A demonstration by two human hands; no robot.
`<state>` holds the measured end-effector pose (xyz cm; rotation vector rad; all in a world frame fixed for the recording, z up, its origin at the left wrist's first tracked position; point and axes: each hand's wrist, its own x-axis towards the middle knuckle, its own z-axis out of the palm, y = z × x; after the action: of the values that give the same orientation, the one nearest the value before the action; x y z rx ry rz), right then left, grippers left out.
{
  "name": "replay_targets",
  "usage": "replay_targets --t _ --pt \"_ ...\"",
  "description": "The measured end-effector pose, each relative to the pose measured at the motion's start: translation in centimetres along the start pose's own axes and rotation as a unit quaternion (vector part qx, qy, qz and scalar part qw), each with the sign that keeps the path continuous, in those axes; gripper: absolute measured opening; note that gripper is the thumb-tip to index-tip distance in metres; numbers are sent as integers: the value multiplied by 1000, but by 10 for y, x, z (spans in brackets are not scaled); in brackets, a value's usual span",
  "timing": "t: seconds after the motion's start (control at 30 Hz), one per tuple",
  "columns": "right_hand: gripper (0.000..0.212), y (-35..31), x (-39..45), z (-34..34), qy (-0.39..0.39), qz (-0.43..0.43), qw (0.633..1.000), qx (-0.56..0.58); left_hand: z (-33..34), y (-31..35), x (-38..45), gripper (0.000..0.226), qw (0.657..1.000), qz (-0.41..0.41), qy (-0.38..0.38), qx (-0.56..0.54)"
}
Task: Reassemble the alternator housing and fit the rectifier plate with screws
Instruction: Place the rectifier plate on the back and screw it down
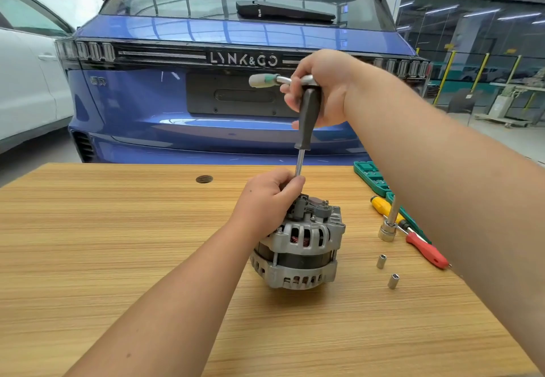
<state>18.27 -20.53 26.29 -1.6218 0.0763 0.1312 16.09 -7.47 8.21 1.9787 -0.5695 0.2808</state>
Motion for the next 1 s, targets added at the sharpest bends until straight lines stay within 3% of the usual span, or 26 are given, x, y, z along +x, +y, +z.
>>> replay_targets --t 0.1,0.17,0.37,0.43,0.5,0.57,0.63,0.8,1.0 --pt "21 8 -2 -1 -39 20 986 158 0 0 0 35 1000 5 2 5" --pt "13 14 -3 6 -18 9 971 240 -1 0 0 38 1000 8 4 9" --pt "8 43 4 31 91 -218 921 308 0 1 0 42 1000 6 14 14" --pt "12 50 7 29 168 -314 910 214 0 2 0 41 1000 3 9 15" --pt "13 55 9 24 222 -404 887 22 0 2 0 39 1000 -2 1 14" --pt "15 59 10 20 222 -456 845 -169 0 1 0 38 1000 -5 -2 7" --pt "18 57 7 18 195 -472 814 -277 0 0 0 37 1000 -6 0 2" --pt "35 46 1 20 99 -444 791 -409 1 -3 1 36 1000 -10 8 -3" --pt "37 37 4 17 108 -401 772 -481 1 -3 0 25 1000 -8 16 1"
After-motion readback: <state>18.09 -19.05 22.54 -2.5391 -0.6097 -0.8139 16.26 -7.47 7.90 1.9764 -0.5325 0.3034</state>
